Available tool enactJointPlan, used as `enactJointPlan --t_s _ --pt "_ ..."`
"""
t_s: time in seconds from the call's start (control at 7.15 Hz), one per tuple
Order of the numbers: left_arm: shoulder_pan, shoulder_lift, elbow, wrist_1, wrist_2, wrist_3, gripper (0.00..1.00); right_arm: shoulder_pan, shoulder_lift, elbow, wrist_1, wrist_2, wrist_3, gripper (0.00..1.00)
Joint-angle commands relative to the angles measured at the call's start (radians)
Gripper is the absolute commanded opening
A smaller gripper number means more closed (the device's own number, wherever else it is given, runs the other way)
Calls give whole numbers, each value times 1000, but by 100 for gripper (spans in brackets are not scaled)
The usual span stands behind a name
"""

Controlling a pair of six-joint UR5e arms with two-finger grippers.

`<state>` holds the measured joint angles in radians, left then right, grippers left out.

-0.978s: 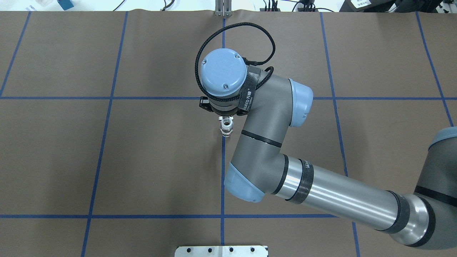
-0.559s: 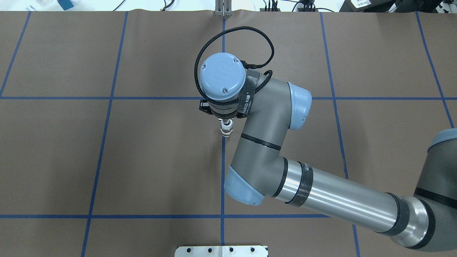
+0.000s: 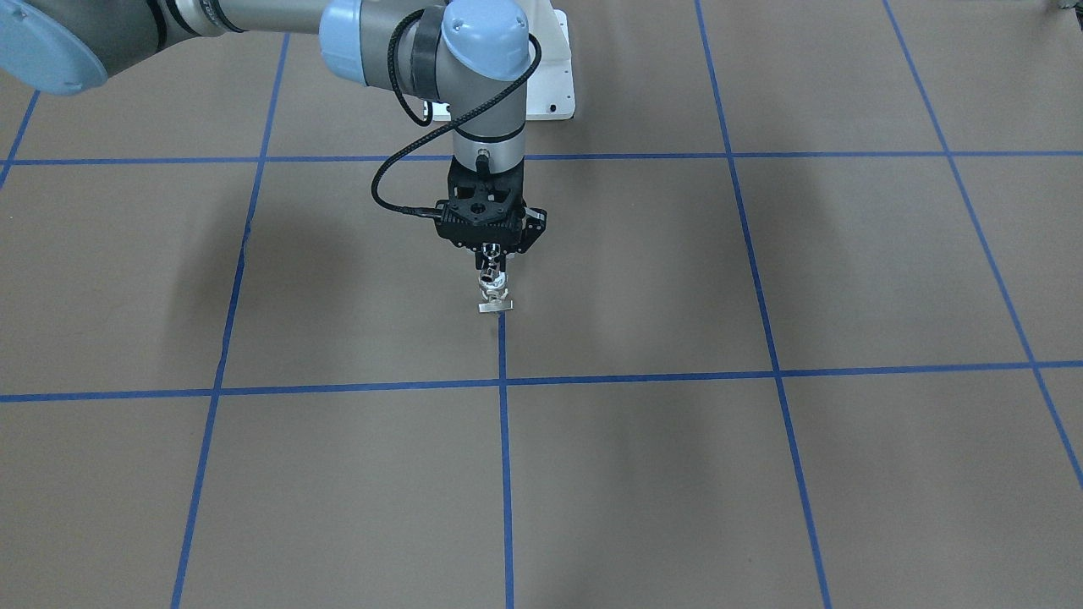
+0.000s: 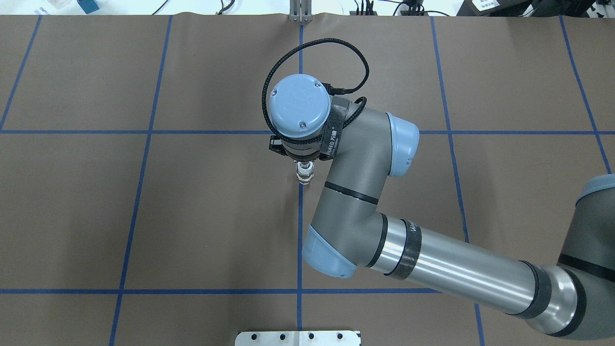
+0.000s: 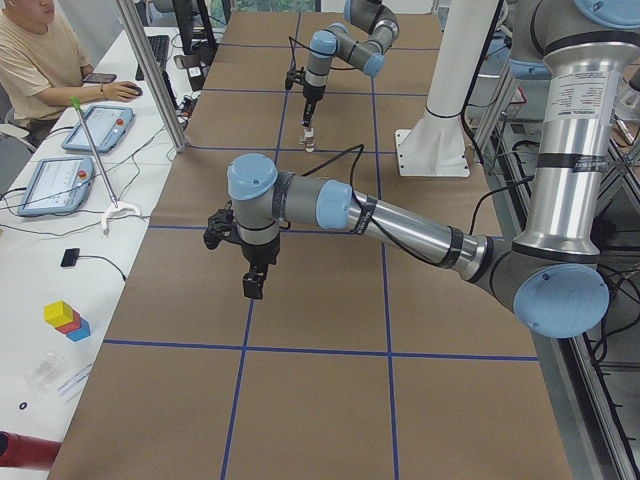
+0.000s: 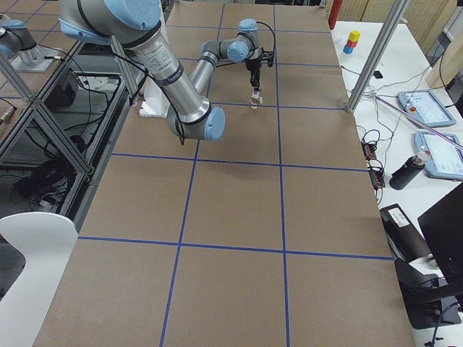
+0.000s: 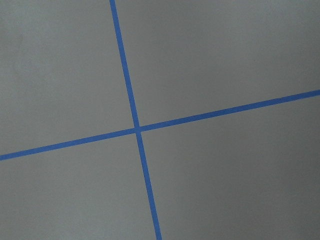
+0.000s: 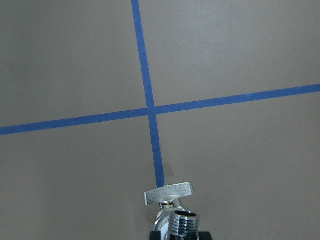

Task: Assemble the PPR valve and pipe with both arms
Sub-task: 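Lower the chrome valve with the right gripper onto the white fitting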

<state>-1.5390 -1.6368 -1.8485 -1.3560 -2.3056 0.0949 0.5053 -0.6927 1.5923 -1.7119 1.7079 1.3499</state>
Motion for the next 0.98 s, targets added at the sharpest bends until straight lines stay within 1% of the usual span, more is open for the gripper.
enactJointPlan --t_s 0.0,0.28,0.56,0.84 --pt "0 0 0 0 0 -1 100 -1 -1 0 2 1 0 0" --pt "0 0 0 0 0 -1 100 -1 1 0 3 1 2 0" --pt "0 0 0 0 0 0 100 -2 1 0 3 1 2 11" --pt "-1 0 0 0 0 0 100 -5 -2 0 3 1 2 12"
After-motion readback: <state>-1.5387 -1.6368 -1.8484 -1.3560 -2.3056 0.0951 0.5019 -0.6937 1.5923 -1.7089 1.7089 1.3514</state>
